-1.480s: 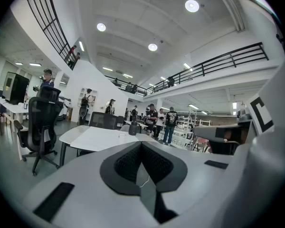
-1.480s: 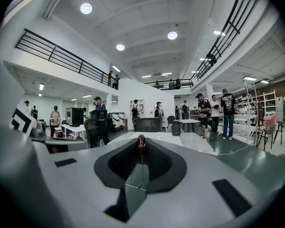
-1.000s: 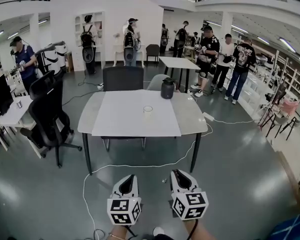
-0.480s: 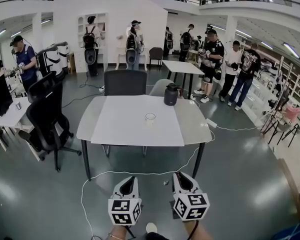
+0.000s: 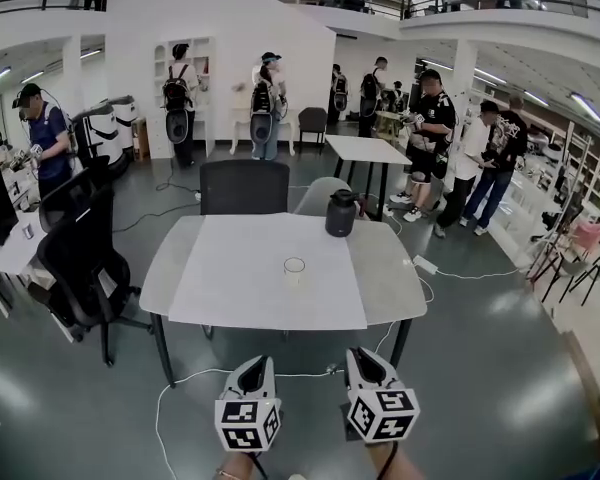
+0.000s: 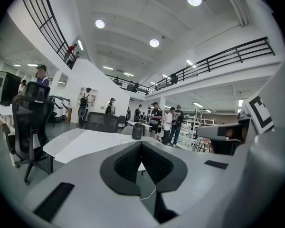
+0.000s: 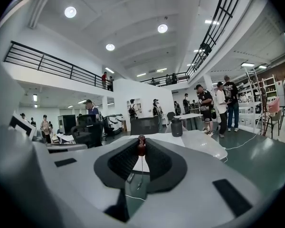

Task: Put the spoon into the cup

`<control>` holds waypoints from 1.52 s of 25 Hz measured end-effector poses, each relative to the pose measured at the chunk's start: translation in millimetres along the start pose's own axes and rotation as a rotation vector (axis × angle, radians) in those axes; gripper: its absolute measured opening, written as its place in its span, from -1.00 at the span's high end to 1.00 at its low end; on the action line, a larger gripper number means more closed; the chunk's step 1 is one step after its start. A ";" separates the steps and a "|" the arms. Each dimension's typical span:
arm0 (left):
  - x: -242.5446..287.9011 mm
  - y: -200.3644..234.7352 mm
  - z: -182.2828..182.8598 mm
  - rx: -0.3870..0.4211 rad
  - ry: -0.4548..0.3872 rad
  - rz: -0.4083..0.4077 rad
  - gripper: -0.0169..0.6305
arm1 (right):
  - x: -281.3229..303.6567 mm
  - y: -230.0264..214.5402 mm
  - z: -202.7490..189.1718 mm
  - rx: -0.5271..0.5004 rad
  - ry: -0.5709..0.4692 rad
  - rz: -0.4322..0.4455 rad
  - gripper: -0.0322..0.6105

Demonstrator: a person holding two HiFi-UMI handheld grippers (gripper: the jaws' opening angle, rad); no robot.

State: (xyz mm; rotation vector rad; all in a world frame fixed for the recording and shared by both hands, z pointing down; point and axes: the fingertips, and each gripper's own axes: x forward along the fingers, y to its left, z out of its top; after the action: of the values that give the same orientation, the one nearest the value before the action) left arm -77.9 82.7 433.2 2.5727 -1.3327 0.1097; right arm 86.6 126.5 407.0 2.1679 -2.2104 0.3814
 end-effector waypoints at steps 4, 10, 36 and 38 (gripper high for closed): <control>34.7 -3.8 7.6 0.006 -0.007 -0.001 0.89 | 27.0 -23.9 10.0 0.005 -0.005 -0.002 0.70; 71.3 -2.6 4.1 -0.002 0.011 0.020 0.89 | 58.7 -47.2 11.3 0.012 0.011 0.016 0.70; 250.1 66.9 48.7 0.028 0.006 -0.001 0.89 | 235.8 -93.8 41.0 0.055 0.010 -0.009 0.70; 269.3 72.9 57.7 0.031 -0.001 -0.005 0.89 | 255.0 -98.5 50.0 0.057 0.002 -0.009 0.70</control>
State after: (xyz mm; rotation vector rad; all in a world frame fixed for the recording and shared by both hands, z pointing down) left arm 16.6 -186.0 437.8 2.6017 -1.3352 0.1289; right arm 182.9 -133.8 421.3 2.2034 -2.2141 0.4511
